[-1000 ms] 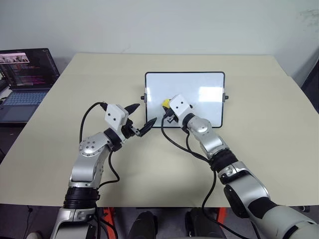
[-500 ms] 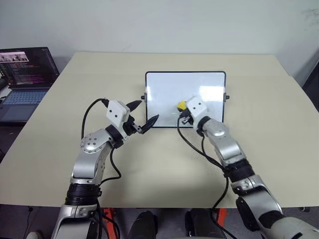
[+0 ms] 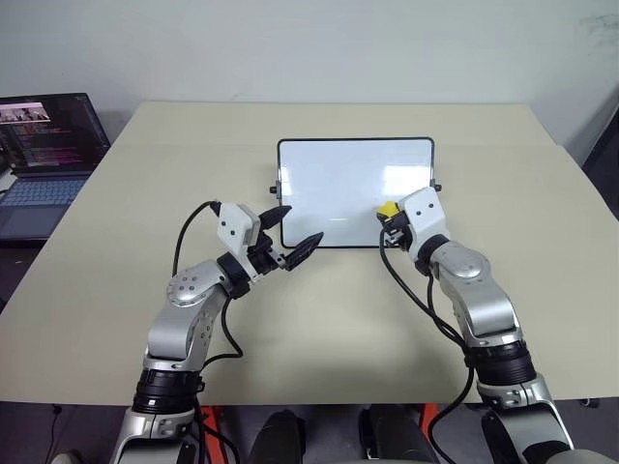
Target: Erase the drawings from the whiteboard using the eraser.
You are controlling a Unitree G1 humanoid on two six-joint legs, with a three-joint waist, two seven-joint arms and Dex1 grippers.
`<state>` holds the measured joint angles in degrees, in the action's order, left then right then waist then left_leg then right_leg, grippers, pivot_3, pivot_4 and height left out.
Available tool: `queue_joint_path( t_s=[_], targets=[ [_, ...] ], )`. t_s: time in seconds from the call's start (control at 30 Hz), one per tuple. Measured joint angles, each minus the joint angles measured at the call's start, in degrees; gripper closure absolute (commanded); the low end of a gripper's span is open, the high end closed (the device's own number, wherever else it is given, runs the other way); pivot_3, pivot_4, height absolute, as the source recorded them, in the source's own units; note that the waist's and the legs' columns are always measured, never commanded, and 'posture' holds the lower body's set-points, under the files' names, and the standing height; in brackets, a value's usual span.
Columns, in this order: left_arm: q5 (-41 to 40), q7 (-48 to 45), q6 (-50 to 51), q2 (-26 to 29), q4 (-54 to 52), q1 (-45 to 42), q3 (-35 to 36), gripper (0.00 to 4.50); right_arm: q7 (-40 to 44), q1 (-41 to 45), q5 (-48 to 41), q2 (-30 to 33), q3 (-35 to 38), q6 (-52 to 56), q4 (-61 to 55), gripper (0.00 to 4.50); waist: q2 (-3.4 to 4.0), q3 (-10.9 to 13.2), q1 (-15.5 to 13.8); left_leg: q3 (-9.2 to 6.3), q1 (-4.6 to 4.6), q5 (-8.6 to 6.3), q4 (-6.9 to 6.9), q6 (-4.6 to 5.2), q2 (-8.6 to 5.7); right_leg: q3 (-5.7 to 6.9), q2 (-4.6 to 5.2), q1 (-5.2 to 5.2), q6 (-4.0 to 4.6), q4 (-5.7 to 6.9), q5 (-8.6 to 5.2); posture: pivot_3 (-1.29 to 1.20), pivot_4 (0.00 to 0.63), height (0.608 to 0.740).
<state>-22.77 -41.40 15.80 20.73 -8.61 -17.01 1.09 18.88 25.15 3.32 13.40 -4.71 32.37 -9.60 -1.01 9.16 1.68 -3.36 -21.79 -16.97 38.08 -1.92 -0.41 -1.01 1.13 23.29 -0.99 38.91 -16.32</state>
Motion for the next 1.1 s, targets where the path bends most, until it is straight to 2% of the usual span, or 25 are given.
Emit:
queue_joint_path(
  t_s=[0.23, 0.5, 0.7, 1.1],
  targets=[
    [-5.11, -5.54, 5.85, 1.98, -3.16, 3.49, -1.99, 0.00, -1.73, -9.46, -0.12, 2.94, 4.49, 8.32, -11.85, 3.23, 0.00, 0.00, 0.00, 0.00, 0.03, 0.00, 0.00, 0.00, 0.00, 0.00, -0.02, -0.02, -0.02, 0.01, -0.02, 0.00, 0.150, 0.740],
    [-7.85, -10.54, 10.47, 5.89, -4.36, 3.36, -3.10, 0.00, -3.10, -15.30, -0.76, 5.08, 11.21, 10.89, -14.32, 3.23, 0.00, 0.00, 0.05, 0.03, 0.07, 0.00, 0.01, 0.00, -0.01, -0.01, -0.05, -0.05, -0.03, 0.03, -0.03, 0.00, 0.150, 0.740],
    [-7.98, -13.43, 12.79, 8.97, -4.06, 0.69, -3.10, 0.00, -5.60, -15.54, -3.27, 2.60, 16.04, 13.02, -13.41, 3.23, 0.01, 0.02, 0.07, 0.06, 0.09, 0.00, 0.00, 0.00, -0.01, -0.06, -0.06, -0.06, -0.03, 0.02, -0.03, 0.00, 0.150, 0.740],
    [-7.90, -15.69, 12.72, 9.28, -3.25, 1.54, -4.06, 0.00, -8.10, -12.02, -6.91, 0.30, 16.25, 14.43, -8.72, 3.23, 0.04, 0.04, 0.05, 0.06, 0.08, 0.00, 0.00, 0.01, -0.02, -0.07, -0.06, -0.06, -0.02, 0.02, -0.03, 0.00, 0.150, 0.740]
  ],
)
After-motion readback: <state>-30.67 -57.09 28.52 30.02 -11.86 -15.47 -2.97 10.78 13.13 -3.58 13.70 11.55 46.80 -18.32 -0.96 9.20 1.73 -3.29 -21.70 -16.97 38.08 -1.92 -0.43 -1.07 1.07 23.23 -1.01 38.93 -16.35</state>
